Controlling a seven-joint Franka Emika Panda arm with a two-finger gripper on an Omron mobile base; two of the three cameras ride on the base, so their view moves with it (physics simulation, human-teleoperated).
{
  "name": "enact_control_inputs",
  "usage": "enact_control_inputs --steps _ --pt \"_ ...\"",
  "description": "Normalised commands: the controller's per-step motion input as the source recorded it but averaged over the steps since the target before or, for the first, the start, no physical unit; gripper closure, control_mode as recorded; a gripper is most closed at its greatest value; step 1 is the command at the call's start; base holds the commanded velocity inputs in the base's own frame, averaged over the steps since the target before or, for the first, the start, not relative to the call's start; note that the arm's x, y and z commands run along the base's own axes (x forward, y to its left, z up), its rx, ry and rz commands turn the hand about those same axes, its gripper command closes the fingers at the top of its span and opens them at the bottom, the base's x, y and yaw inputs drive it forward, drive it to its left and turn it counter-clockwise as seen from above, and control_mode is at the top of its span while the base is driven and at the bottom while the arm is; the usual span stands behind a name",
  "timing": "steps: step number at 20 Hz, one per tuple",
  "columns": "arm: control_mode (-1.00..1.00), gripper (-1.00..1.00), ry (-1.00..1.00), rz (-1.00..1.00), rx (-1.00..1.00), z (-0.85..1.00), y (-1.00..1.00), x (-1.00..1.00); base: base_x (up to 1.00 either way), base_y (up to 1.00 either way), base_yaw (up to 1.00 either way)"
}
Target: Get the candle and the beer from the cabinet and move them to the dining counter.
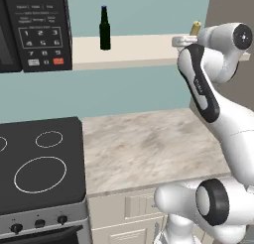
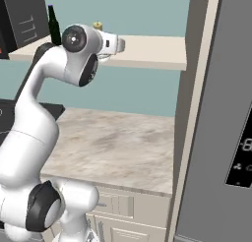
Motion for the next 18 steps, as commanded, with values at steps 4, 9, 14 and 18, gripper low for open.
enact_control_inputs --steps 4,9,14,18 --pt "-1.00 1.00 0.17 0.00 0.11 0.35 0.11 -0.59 0.00 0.00 0.00" --pt "-1.00 1.00 0.21 0.00 0.07 0.29 0.08 -0.68 0.00 0.00 0.00" --pt "-1.00 1.00 0.10 0.00 0.02 -0.03 0.15 -0.78 0.00 0.00 0.00" --pt "-1.00 1.00 -0.08 0.00 0.00 -0.43 0.28 -0.78 0.00 0.00 0.00"
